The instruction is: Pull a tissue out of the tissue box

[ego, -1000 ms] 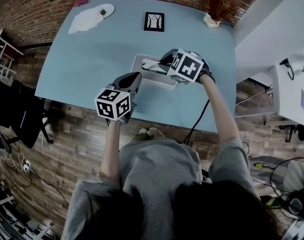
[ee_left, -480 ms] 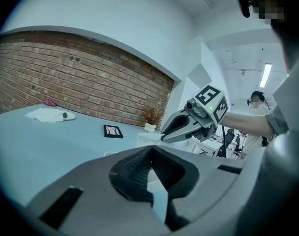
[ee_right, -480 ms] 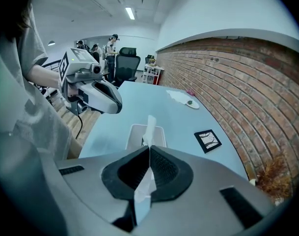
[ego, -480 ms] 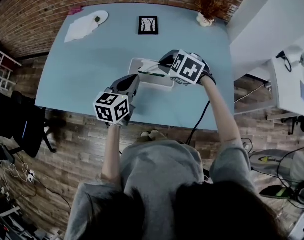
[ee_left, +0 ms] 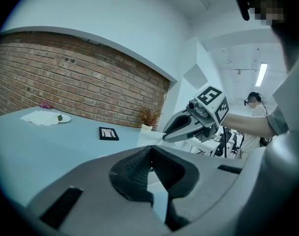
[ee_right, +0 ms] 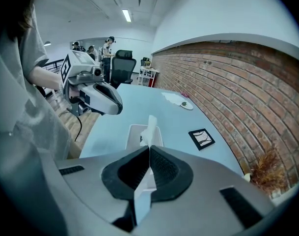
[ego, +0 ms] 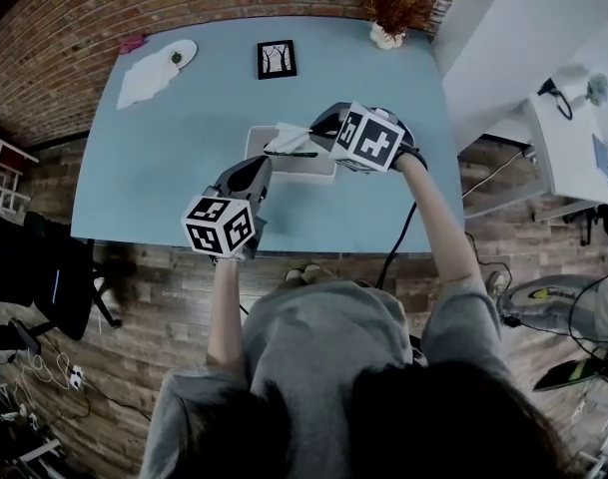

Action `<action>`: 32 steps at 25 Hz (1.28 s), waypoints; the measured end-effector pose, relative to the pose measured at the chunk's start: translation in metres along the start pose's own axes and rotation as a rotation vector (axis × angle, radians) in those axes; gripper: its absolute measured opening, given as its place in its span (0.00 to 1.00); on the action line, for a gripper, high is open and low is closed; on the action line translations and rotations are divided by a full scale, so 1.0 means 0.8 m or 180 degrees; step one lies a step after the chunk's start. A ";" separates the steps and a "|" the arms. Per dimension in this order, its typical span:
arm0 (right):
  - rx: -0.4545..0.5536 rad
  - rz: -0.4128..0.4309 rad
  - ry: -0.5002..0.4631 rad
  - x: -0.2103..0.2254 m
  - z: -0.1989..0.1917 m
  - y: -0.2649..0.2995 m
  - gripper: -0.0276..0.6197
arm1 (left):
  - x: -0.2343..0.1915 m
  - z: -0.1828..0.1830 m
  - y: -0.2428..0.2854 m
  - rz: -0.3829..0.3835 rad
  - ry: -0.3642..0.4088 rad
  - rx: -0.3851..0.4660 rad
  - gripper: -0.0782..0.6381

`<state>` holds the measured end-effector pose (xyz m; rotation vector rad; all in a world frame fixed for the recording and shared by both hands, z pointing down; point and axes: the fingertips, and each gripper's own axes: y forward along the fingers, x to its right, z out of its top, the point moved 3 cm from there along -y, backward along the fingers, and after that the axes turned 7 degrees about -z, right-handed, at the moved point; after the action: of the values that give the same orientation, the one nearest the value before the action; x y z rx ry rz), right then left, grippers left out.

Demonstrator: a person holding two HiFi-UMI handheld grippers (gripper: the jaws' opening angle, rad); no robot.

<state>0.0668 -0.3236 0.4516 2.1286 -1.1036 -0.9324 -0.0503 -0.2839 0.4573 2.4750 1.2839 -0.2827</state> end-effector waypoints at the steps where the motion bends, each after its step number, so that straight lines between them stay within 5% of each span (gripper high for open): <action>1: 0.0022 -0.0017 0.0017 0.001 0.000 -0.003 0.05 | 0.001 0.001 0.000 -0.0006 0.0012 0.0002 0.11; 12: 0.0228 -0.0144 0.0213 0.003 -0.005 -0.031 0.05 | 0.018 0.007 0.005 -0.0050 0.0116 0.0023 0.11; 32: 0.1291 -0.0536 0.1287 -0.012 -0.025 -0.076 0.05 | 0.043 0.021 -0.020 0.0112 0.0332 0.0207 0.11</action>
<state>0.1061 -0.2815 0.4221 2.6202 -0.9735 -0.3292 -0.0440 -0.2562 0.4276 2.5952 1.2897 -0.1918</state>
